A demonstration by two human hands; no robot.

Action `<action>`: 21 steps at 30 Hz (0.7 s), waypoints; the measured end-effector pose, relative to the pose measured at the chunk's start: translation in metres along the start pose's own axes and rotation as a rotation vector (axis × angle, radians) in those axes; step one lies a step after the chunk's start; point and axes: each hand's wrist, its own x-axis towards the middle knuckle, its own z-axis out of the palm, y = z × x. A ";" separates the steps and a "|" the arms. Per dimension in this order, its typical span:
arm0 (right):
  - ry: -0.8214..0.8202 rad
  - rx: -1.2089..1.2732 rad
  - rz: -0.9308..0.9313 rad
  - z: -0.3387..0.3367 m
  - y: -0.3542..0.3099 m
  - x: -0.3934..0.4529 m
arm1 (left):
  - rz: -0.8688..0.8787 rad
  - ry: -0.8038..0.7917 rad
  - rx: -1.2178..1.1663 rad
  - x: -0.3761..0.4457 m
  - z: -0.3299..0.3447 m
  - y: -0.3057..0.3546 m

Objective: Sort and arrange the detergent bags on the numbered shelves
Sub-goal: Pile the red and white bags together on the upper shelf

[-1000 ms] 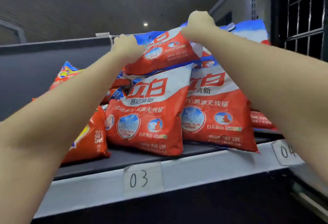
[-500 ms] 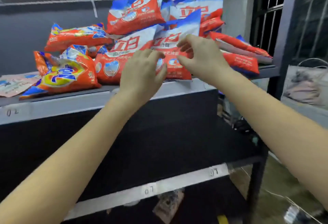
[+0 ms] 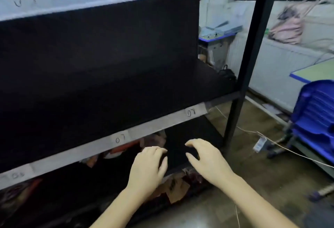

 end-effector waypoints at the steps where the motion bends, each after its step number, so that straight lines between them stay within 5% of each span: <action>1: -0.041 0.012 0.043 0.020 0.016 0.003 | -0.049 -0.083 -0.001 -0.001 0.024 -0.009; 10: -0.259 0.068 0.239 0.208 0.108 0.107 | -0.520 -0.391 -0.099 0.049 0.201 -0.131; 14: -0.167 0.155 0.277 0.284 0.120 0.178 | -0.639 -0.213 -0.089 0.096 0.265 -0.194; 17: -0.023 0.126 0.224 0.319 0.125 0.225 | -0.881 -0.113 -0.278 0.131 0.292 -0.220; 21: -0.065 0.009 0.219 0.335 0.131 0.268 | -1.028 0.024 -0.661 0.174 0.308 -0.223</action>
